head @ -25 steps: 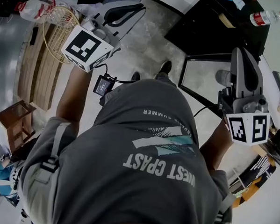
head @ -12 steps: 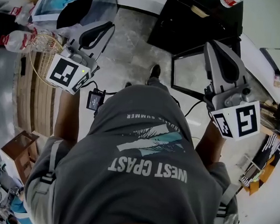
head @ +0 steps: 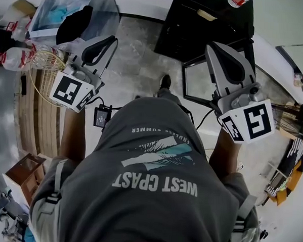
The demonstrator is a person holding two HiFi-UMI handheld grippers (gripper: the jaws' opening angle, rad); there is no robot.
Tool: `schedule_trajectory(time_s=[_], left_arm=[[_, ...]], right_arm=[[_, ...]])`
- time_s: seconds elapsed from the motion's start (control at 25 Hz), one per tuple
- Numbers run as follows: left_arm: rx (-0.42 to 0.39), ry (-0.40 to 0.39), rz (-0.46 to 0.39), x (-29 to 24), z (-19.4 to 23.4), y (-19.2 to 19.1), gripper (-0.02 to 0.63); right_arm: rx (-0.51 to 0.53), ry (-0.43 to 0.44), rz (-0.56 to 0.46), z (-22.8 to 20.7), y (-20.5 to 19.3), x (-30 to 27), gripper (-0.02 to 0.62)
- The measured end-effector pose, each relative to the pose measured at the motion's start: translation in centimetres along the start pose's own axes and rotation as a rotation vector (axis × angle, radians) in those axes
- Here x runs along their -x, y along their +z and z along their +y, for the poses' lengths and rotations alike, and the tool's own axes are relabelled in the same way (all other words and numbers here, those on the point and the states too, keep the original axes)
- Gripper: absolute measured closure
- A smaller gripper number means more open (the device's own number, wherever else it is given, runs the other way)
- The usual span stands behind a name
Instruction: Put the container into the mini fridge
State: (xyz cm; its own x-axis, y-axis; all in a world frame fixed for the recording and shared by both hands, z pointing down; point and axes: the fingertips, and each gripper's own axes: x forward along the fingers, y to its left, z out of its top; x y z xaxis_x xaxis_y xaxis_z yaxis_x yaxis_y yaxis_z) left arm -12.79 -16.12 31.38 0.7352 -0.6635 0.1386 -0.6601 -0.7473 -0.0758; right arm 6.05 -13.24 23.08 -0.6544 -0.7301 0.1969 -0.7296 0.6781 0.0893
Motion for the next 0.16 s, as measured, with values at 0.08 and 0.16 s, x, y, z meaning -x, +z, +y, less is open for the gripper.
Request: schedule_trajectory(time_s=[0.08,0.16], left_arm=[[0.002,0.004,0.001,0.8,0.6,-0.3,0.569],[0.004,0.008,0.003,1.5,1.1,-0.7,0.571]], right_arm=[[0.002,0.001,0.004,0.7,-0.1,-0.7,0.569],[0.004,0.002,0.009,1.3,-0.2,-1.4,0.569]])
